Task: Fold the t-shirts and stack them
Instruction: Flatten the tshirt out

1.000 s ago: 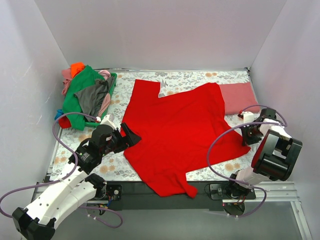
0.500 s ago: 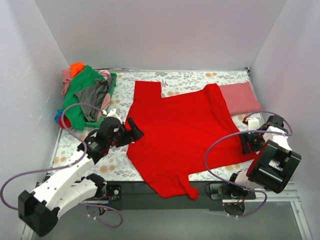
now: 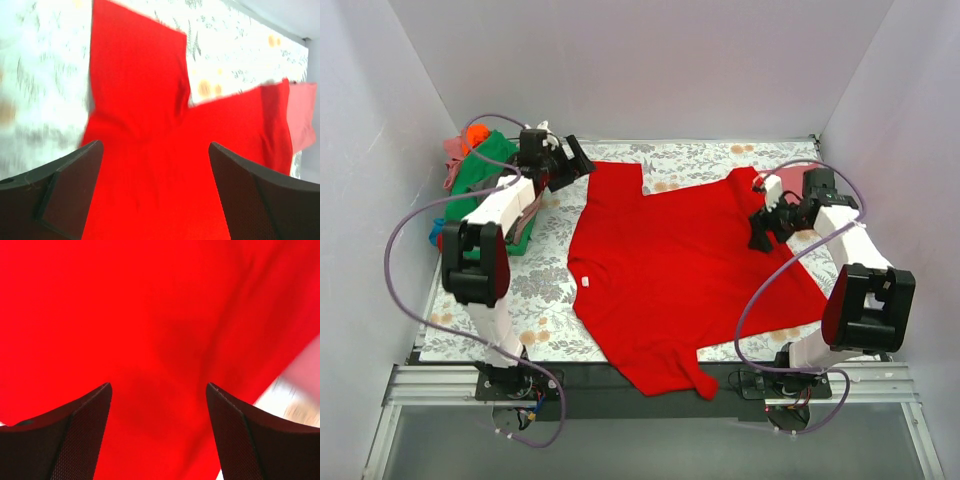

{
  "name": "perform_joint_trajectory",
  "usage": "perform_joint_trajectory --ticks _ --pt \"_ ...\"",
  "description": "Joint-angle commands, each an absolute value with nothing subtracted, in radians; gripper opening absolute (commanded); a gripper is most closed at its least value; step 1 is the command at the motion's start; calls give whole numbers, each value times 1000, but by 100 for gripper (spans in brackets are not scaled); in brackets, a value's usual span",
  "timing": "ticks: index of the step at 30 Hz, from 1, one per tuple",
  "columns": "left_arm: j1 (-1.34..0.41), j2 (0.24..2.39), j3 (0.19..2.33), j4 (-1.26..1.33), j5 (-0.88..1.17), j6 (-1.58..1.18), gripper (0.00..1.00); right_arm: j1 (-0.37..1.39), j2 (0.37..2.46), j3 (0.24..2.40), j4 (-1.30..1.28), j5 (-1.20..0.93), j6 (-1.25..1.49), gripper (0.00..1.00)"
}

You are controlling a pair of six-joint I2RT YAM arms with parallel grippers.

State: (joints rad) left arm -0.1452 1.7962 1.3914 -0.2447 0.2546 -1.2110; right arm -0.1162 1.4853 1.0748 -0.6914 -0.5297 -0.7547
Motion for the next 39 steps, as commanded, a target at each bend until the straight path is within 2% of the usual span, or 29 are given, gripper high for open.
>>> perform_joint_trajectory --ticks 1,9,16,23,33,36,39 --pt "-98 1968 1550 -268 405 -1146 84 -68 1519 1190 -623 -673 -707 82" --pt "-77 2356 2032 -354 445 -1131 75 -44 1569 1187 -499 -773 -621 82" --pt "-78 2551 2258 -391 353 -1092 71 -48 1552 1155 -499 -804 -626 83" --pt "-84 2622 2301 -376 374 -1025 64 -52 1565 1152 -502 -815 -626 83" --pt "-138 2677 2301 -388 400 -959 60 -81 1572 1152 -503 -831 -623 83" --pt "-147 2691 2309 -406 371 -959 55 -95 1571 1149 -505 -842 -621 82" --pt "-147 2694 2310 -419 330 -957 45 -110 1575 1149 -506 -854 -620 83"
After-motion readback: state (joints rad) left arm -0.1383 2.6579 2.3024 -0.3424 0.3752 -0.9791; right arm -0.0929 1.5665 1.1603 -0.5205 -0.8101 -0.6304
